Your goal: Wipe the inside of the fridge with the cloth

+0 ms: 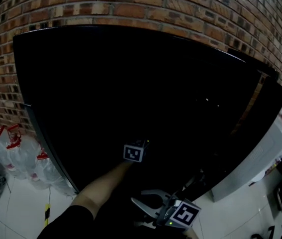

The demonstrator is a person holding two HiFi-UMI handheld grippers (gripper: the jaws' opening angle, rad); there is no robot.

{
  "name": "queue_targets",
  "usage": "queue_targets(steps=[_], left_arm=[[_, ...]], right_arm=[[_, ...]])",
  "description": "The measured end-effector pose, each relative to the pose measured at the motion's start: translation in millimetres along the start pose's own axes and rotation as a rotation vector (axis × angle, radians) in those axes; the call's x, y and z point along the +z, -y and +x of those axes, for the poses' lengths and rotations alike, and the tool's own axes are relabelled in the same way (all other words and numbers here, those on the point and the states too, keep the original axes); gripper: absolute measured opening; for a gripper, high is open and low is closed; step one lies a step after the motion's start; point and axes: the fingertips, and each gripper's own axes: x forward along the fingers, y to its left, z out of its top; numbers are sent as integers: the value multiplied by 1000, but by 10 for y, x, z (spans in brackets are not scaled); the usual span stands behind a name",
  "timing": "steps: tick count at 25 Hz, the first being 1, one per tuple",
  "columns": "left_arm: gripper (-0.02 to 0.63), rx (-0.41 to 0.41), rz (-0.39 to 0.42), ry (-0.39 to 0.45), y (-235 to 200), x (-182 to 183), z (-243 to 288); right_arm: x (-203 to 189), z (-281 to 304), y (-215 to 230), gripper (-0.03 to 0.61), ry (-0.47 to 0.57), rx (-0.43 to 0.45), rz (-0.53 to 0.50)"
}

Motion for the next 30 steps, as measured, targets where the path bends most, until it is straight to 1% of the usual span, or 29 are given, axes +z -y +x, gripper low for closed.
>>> queue_targets(steps=[3,6,9,11,12,13,14,16,17,18,19,21,23,26,28,30], left_arm=[[54,-20,-18,38,12,180,-223],[54,-77,-18,44,171,288,-522],[54,-164,-10,0,398,260,-899],[54,-249,-3,-25,620,253,-1181],[54,-296,18,-40,743,239,-1313],[54,-339,68,-57,867,214,-1435],[54,-377,154,-79,989,172,-1543],[54,-447,380,-140,1213,26,-1719],[55,-488,474,-171,1314,-59,-1794],[54,-533,535,-195,1406,-134,-1863],[54,-574,562,-212,1484,-192,-1920],[54,-634,565,-237,1590,-258,-1973],[54,-676,567,-271,1651,-322,-1965],[54,-734,572,-351,1692,-494,-1879],[54,-753,557,-398,1693,-599,-1780],[54,-757,556,-423,1690,-662,-1696]], right_arm=[[84,-13,-57,5,21,3,-9],[159,-32,-184,5,45,31,-17],[207,-16,-363,5,62,66,-28],[233,-5,-491,5,69,86,-35],[237,-1,-551,5,67,97,-38],[239,5,-606,5,64,108,-41],[244,15,-657,5,60,119,-47],[265,44,-756,5,59,139,-65],[280,58,-806,5,63,150,-72],[293,70,-854,5,69,160,-77],[300,78,-897,5,72,167,-80],[297,87,-955,5,73,174,-87],[289,87,-995,5,71,174,-90],[280,62,-1008,5,76,166,-77],[279,38,-980,5,84,155,-70],[266,12,-954,5,82,146,-72]])
